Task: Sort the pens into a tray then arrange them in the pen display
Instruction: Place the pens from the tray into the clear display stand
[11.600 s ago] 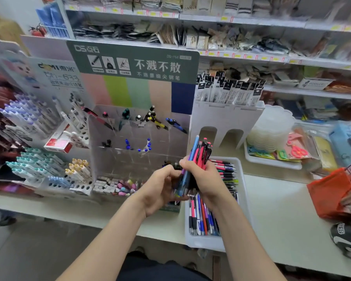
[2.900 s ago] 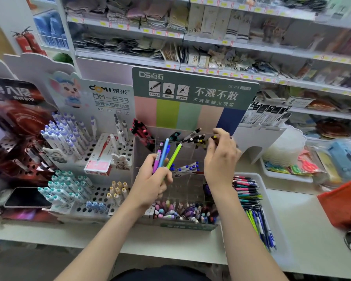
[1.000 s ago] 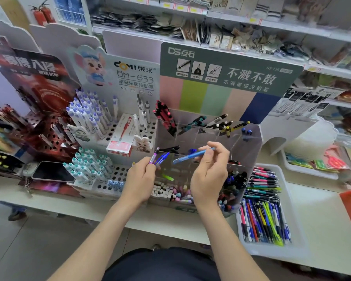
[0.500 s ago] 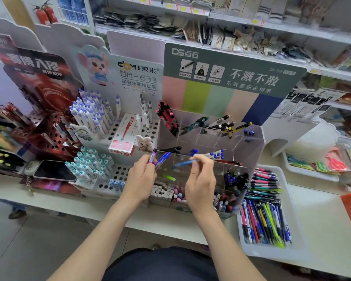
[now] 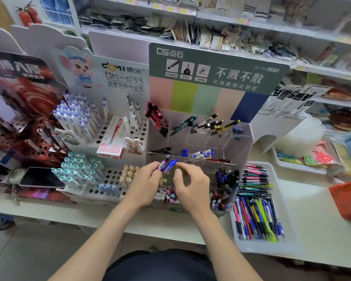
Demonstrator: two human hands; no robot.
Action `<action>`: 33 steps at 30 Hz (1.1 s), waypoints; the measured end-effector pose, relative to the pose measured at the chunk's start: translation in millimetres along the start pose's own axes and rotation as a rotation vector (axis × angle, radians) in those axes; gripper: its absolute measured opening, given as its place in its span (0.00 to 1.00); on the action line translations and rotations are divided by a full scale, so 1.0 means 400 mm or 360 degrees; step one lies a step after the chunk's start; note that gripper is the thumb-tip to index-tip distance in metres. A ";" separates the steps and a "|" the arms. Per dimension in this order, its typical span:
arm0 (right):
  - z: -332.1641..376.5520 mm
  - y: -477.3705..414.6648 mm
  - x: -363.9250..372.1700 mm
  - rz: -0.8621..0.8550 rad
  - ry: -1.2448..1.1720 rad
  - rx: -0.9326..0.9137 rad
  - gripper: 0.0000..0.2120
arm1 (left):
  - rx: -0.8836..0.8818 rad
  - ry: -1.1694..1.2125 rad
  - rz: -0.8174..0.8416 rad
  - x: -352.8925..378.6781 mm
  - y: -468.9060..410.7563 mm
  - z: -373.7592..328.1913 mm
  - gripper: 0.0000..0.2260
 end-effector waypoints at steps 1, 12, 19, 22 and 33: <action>0.019 -0.011 -0.004 0.0021 -0.0175 0.0173 0.07 | 0.0045 -0.0012 0.0015 0.005 0.002 -0.009 0.10; 0.079 -0.161 -0.083 -0.0704 -0.0340 0.0069 0.07 | 0.0022 0.0098 -0.0277 0.009 -0.021 -0.047 0.15; 0.013 -0.178 0.028 -0.0018 0.0659 -0.0656 0.09 | -0.0204 0.0264 -0.0226 0.007 -0.016 -0.054 0.10; 0.032 -0.154 0.020 -0.0074 0.0768 -0.0602 0.16 | -0.0115 0.0170 -0.0236 0.005 -0.015 -0.064 0.11; 0.073 -0.161 -0.115 -0.0256 -0.0612 0.0317 0.06 | 0.0462 -0.0104 -0.0137 0.060 0.000 -0.141 0.12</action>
Point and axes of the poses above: each hand's wrist, its own y-axis away from the middle knuckle, its own x-axis out of the palm, z = x × y, the point moved 3 cm from there along -y, towards the middle knuckle, and after that the axes turned 12 degrees about -z, right-handed, at the moved point
